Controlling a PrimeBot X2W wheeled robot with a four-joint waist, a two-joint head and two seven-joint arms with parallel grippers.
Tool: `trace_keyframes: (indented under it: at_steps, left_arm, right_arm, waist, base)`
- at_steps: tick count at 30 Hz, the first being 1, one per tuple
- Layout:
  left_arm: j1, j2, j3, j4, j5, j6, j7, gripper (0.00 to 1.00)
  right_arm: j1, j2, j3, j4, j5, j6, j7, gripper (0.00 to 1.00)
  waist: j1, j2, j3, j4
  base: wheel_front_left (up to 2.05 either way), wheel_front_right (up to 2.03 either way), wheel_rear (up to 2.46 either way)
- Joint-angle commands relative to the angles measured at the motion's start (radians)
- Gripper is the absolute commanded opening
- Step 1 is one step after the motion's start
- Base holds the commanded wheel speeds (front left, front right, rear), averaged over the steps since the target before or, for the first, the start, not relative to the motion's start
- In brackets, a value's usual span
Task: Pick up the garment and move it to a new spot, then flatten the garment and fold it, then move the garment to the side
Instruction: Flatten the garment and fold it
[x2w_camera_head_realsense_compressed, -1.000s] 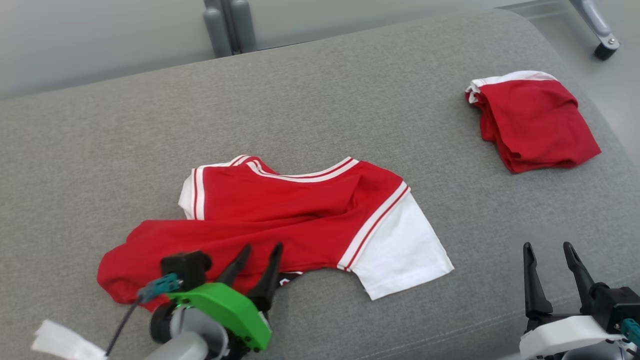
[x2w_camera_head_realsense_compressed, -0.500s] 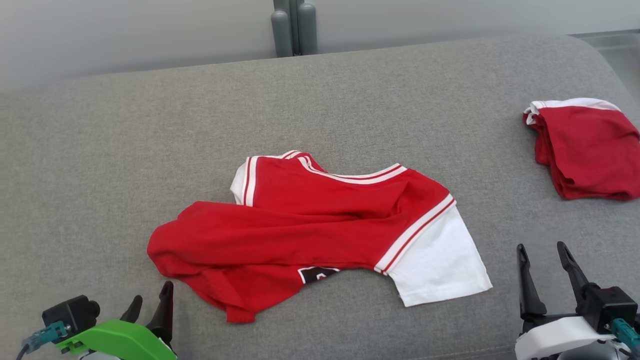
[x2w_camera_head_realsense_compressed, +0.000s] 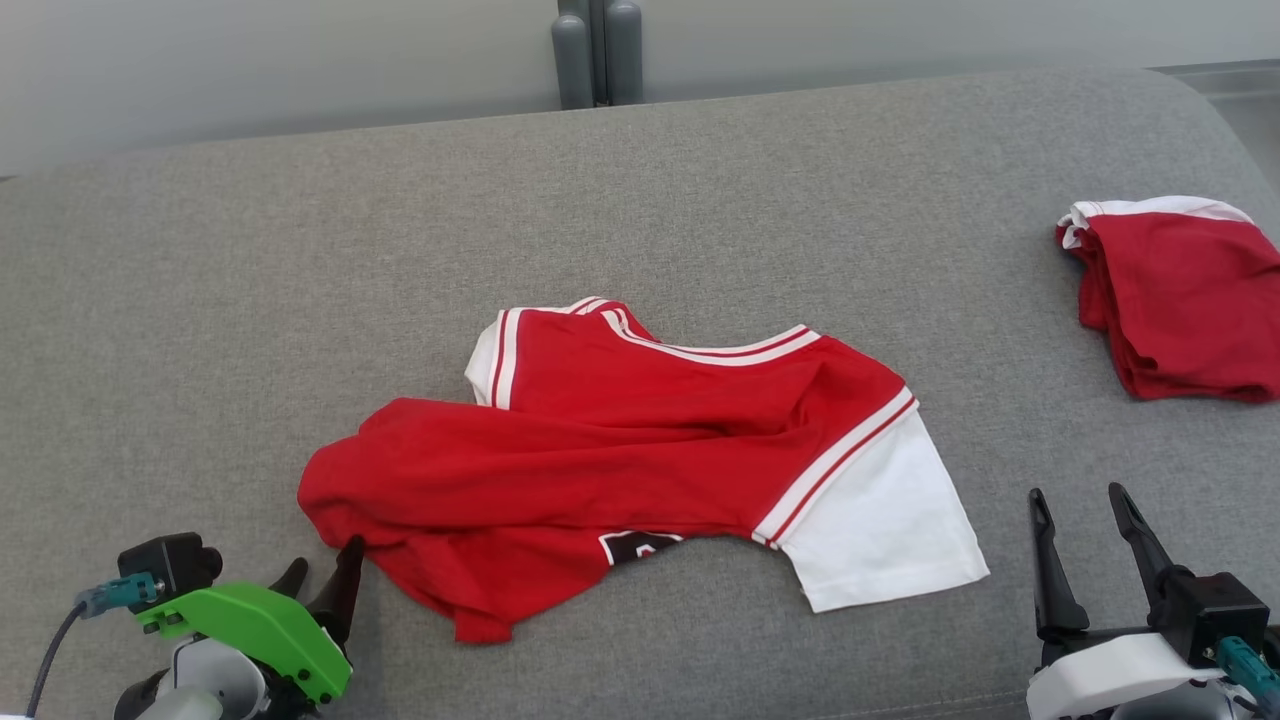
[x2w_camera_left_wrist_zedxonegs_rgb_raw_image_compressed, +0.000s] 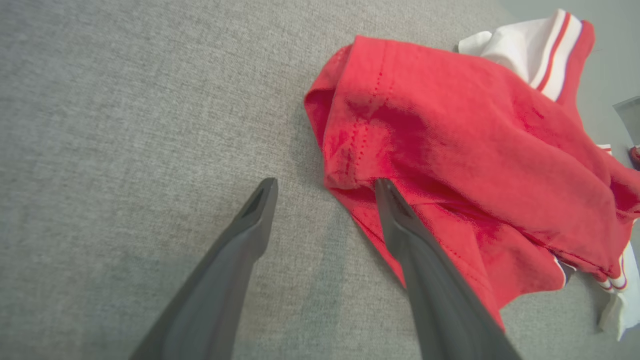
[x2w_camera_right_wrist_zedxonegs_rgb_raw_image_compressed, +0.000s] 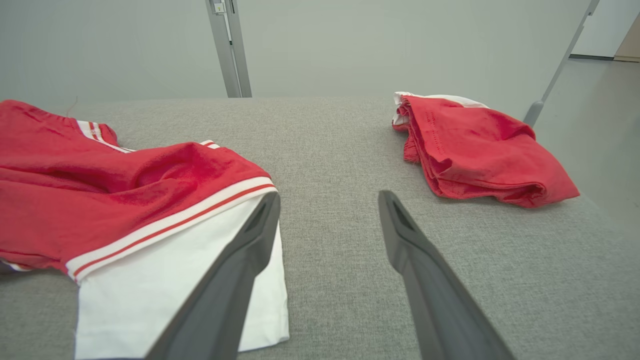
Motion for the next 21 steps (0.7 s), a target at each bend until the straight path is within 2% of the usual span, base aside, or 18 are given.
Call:
trace_keyframes:
  at_steps: [1, 6, 7, 8, 9, 10, 14, 18, 21]
  left_arm:
    - [-0.025, -0.004, -0.009, 0.029, 0.010, -0.024, 0.014, 1.00]
    - [-0.064, -0.018, -0.014, 0.096, 0.016, -0.069, 0.022, 1.00]
    - [-0.067, -0.020, -0.015, 0.103, 0.017, -0.080, 0.022, 0.77]
    - [-0.072, -0.021, -0.016, 0.108, 0.020, -0.091, 0.020, 0.43]
    - [-0.077, -0.021, -0.015, 0.113, 0.021, -0.100, 0.018, 0.16]
    - [-0.082, -0.020, -0.018, 0.114, 0.026, -0.108, 0.019, 0.00]
    - [-0.091, -0.014, -0.026, 0.111, 0.030, -0.130, 0.038, 0.00]
    - [-0.106, 0.010, -0.026, 0.067, 0.042, -0.121, 0.052, 0.00]
    - [-0.142, 0.044, -0.024, -0.016, 0.057, -0.107, 0.078, 0.00]
  right_arm:
    - [0.006, -0.002, 0.001, -0.002, -0.006, -0.001, 0.000, 1.00]
    - [0.003, -0.002, 0.000, 0.000, -0.003, -0.002, 0.000, 1.00]
    - [0.004, -0.002, 0.000, -0.001, -0.003, -0.001, 0.000, 1.00]
    - [0.004, -0.002, 0.000, -0.001, -0.002, -0.001, 0.000, 1.00]
    - [0.005, -0.002, -0.001, -0.001, -0.001, -0.002, 0.000, 1.00]
    - [0.007, -0.002, -0.001, 0.000, 0.000, -0.002, 0.000, 1.00]
    - [0.012, -0.002, -0.003, 0.004, 0.003, -0.002, 0.000, 1.00]
    - [0.009, -0.003, -0.001, 0.005, 0.008, -0.002, 0.000, 1.00]
    - [0.003, -0.003, -0.001, 0.006, 0.014, -0.002, 0.000, 1.00]
  waist:
    - [0.0000, 0.0000, 0.002, -0.004]
    - [0.0000, 0.0000, 0.002, -0.014]
    - [0.0000, 0.0000, 0.003, -0.015]
    - [0.0000, 0.0000, 0.003, -0.017]
    - [0.0000, 0.0000, 0.003, -0.018]
    - [0.0000, 0.0000, 0.002, -0.018]
    - [0.0000, 0.0000, 0.001, -0.020]
    - [0.0000, 0.0000, -0.002, -0.030]
    - [0.0000, 0.0000, -0.002, -0.036]
  base:
    - [0.00, 0.00, 0.00]
    - [0.00, 0.00, 0.00]
    - [0.00, 0.00, 0.00]
    - [0.00, 0.00, 0.00]
    - [0.00, 0.00, 0.00]
    - [0.00, 0.00, 0.00]
    - [0.00, 0.00, 0.00]
    - [0.00, 0.00, 0.00]
    - [0.00, 0.00, 0.00]
